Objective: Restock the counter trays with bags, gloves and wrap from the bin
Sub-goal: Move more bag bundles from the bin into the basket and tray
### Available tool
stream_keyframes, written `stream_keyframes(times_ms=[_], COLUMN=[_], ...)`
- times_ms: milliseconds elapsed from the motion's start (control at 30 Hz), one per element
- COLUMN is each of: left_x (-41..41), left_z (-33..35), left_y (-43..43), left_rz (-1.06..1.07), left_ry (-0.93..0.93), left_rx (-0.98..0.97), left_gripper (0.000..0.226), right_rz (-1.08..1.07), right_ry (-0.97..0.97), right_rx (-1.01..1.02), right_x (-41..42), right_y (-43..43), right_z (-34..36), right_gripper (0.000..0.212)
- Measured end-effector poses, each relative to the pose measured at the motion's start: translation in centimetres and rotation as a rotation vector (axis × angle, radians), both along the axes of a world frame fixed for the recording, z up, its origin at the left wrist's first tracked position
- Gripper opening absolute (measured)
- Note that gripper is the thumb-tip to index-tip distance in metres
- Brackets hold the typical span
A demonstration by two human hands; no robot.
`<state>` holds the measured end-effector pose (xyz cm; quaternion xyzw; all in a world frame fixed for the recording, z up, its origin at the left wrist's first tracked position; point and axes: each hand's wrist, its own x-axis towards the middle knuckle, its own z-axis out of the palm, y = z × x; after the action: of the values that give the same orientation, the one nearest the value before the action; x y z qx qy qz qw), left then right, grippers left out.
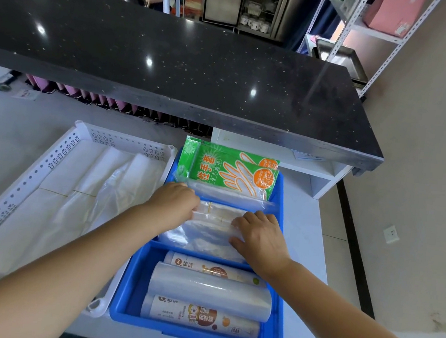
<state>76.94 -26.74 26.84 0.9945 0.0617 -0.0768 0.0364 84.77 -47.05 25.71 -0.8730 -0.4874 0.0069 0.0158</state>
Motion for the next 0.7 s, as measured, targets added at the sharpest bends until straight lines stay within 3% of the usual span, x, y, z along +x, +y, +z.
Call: stream_keyframes(times_ms=[233,333,433,500,600,700], left_x=[-0.8,-0.9,-1.5,-2.5,-3.9,-4.2], left_z=[-0.2,-0.3,-0.3,-0.4,-0.4,-0.1], left_y=[0.5,0.4,0.4,0.6,0.4,0.1], left_rz=[0.129,0.126,0.126,0.04,-0.036,-0.022], left_ry=[-0.082,-0.068,-0.211,-0.201,-0.053,-0.082], left_rx=[-0.065,-0.01,-0.051,-0.057,0.084,0.23], left_gripper=[0.014,0.017,0.022,0.029,0.035,0.021], right_rz=[0.032,0.049,0.07,0.086,0.131,0.166], right_ry=[0.014,0.021,0.006,0.002,-0.019,-0.019], right_rx=[0.035,0.013,-0.026,-0.06,-0.139,-0.205], right_x=[0.1,0.3,0.8,1.3,1.8,2.2], right_y=[0.0,0.1,0.0,-0.4,-0.9,-1.1], right_z=[-0.6,-0.8,-0.6,-0.4,-0.1,0.0], right_gripper=[0.027,0.028,0.029,0.029,0.025,0.022])
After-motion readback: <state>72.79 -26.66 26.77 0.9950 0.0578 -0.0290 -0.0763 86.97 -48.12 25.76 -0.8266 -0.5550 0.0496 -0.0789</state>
